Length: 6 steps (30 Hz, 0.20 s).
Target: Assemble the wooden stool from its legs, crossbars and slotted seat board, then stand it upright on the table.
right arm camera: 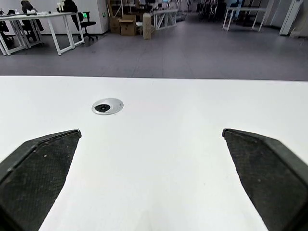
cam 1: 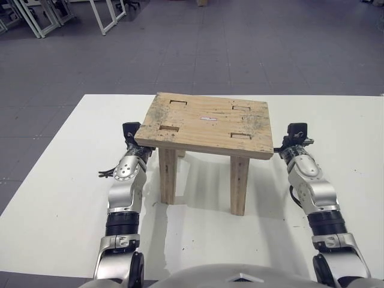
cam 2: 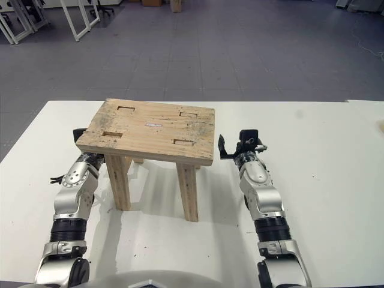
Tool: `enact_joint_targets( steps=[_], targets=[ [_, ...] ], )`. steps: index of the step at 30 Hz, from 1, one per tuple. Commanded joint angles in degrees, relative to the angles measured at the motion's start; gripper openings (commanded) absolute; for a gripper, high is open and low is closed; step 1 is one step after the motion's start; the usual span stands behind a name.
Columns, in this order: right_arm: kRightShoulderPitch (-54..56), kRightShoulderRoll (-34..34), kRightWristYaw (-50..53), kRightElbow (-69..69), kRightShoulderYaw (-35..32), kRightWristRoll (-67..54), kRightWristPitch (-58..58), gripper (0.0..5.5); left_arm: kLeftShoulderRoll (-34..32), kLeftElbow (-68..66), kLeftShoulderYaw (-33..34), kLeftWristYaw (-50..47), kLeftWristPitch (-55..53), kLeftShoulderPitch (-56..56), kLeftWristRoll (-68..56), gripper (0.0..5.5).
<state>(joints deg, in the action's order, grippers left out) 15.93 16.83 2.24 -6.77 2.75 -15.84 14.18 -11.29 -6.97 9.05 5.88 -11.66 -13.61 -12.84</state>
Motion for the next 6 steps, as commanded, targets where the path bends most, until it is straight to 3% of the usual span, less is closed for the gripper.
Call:
enact_joint_targets(
  steps=[1, 6],
  targets=[
    [-0.7, -2.5, 0.4, 0.5, -0.8, 2.8, -0.9, 5.49, 0.5, 1.1, -1.6, 1.0, 0.7, 1.1, 1.4, 4.00],
    [-0.3, -4.3, 0.1, 0.2, -2.0, 5.0, -1.1, 5.49, 1.2, 1.8, -3.1, 1.6, 0.5, 1.3, 1.6, 4.00]
  ],
)
